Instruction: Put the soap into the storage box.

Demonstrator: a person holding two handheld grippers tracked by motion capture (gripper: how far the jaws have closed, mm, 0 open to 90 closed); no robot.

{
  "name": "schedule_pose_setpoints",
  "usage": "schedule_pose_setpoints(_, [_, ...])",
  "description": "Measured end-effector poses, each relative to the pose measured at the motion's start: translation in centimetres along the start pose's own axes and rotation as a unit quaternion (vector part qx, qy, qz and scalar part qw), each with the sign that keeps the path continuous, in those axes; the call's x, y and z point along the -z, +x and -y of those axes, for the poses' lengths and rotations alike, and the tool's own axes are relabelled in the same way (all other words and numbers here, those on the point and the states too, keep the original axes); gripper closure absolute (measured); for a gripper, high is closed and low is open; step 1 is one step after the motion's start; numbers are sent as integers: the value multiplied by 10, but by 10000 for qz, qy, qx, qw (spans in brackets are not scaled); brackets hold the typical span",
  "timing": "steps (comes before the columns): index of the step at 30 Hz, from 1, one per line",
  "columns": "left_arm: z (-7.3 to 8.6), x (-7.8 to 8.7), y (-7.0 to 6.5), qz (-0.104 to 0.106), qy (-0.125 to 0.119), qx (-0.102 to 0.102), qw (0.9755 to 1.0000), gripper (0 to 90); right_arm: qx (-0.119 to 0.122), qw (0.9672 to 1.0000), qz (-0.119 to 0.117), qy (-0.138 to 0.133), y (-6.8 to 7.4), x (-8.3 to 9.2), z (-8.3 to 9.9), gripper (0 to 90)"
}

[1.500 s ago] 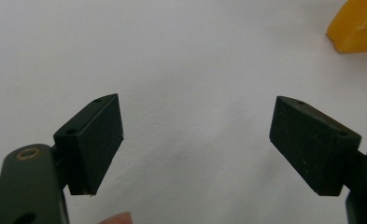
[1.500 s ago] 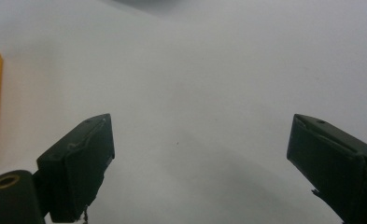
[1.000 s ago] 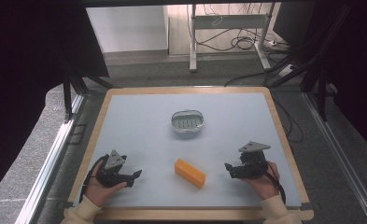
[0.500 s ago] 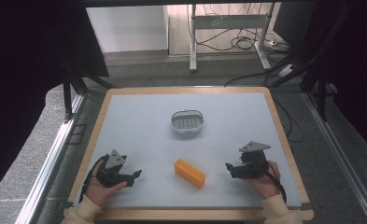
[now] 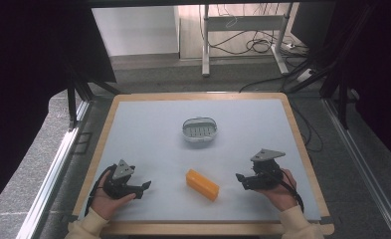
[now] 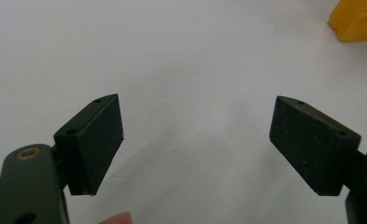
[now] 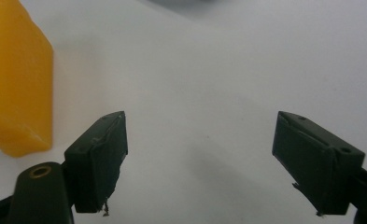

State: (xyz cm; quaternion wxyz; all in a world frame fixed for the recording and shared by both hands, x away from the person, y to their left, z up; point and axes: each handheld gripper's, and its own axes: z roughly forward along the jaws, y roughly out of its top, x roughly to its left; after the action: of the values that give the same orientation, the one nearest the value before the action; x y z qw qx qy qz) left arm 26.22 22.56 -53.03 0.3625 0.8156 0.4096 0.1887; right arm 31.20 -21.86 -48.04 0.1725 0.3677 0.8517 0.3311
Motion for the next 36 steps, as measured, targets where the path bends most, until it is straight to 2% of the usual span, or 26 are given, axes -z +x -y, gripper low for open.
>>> schedule_pose_setpoints(12, [1,0,0,15,-15,27,10000,178,92,9999,-77,-92,6,19,-33,216])
schedule_pose_setpoints(13, [1,0,0,4,-15,32,10000,178,176,9996,-173,-99,7,21,-41,248])
schedule_pose_setpoints(16, [1,1,0,-12,-15,42,10000,179,336,9992,-206,-45,11,22,-48,263])
schedule_pose_setpoints(20, [2,0,0,-14,-7,45,10000,178,422,9987,-296,-34,14,23,-53,271])
schedule_pose_setpoints(23, [1,1,0,-24,-16,19,10000,179,481,9979,-429,-59,20,23,-61,272])
schedule_pose_setpoints(29, [1,0,0,-39,-20,46,10000,179,639,9966,-523,-54,30,22,-70,272])
schedule_pose_setpoints(31, [1,0,0,-36,-17,47,10000,179,754,9955,-570,-31,37,22,-76,272])
schedule_pose_setpoints(36, [2,0,0,-28,-7,43,10000,179,848,9940,-686,84,47,20,-83,273])
